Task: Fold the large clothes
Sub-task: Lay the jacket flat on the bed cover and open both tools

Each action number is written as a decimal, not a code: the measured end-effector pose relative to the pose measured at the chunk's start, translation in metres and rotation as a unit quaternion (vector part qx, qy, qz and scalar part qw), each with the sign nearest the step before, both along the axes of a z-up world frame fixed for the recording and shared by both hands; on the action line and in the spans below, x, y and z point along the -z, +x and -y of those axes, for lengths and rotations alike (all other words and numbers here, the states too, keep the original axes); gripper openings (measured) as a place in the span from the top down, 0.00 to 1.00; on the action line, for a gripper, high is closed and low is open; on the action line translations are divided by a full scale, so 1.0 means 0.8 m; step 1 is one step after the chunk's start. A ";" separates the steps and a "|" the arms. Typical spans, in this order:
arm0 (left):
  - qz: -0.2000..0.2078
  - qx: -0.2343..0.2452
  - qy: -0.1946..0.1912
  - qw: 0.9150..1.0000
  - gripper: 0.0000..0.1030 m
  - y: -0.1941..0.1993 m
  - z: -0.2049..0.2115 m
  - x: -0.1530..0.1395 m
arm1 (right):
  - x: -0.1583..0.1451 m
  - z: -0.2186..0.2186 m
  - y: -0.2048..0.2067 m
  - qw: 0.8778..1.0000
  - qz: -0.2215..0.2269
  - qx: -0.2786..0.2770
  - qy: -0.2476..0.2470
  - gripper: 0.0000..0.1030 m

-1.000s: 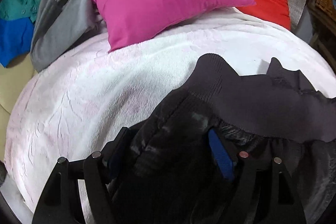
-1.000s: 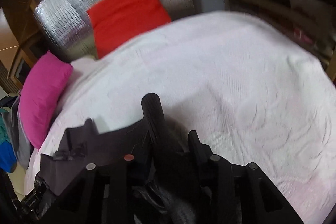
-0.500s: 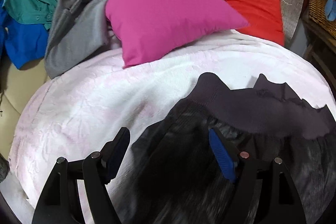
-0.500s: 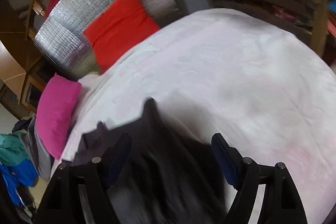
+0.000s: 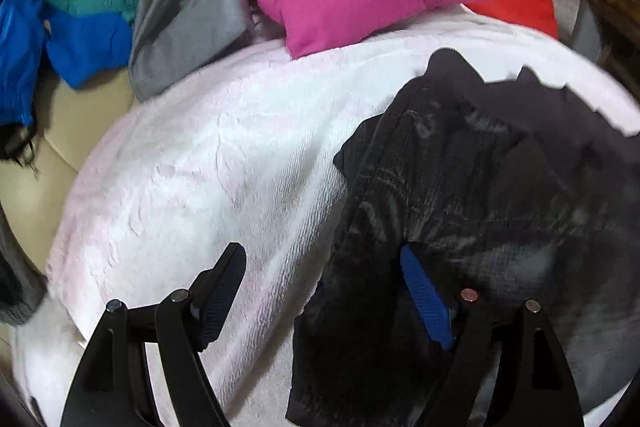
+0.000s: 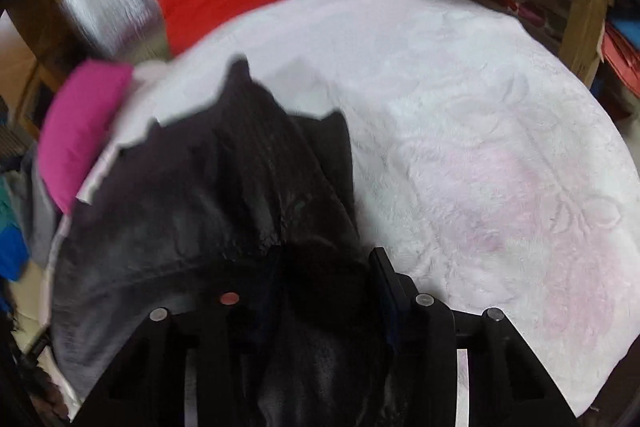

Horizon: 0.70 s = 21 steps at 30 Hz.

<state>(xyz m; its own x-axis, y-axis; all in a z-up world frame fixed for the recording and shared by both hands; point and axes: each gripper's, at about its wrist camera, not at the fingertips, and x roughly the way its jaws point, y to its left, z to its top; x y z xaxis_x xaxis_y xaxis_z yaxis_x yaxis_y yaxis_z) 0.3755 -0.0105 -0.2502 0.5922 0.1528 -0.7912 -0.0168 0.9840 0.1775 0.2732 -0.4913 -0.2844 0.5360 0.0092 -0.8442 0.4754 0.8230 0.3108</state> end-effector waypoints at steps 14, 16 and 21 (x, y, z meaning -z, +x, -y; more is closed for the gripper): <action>0.145 0.029 -0.010 0.989 0.22 -0.131 0.007 -0.110 | -0.102 -0.044 -0.110 0.986 0.159 0.032 -0.025 0.23; 0.157 0.031 -0.017 0.987 0.22 -0.153 0.009 -0.128 | -0.120 -0.064 -0.125 0.985 0.167 0.013 -0.044 0.22; 0.178 0.034 -0.027 0.983 0.21 -0.198 0.014 -0.169 | -0.160 -0.100 -0.172 0.980 0.194 -0.002 -0.046 0.20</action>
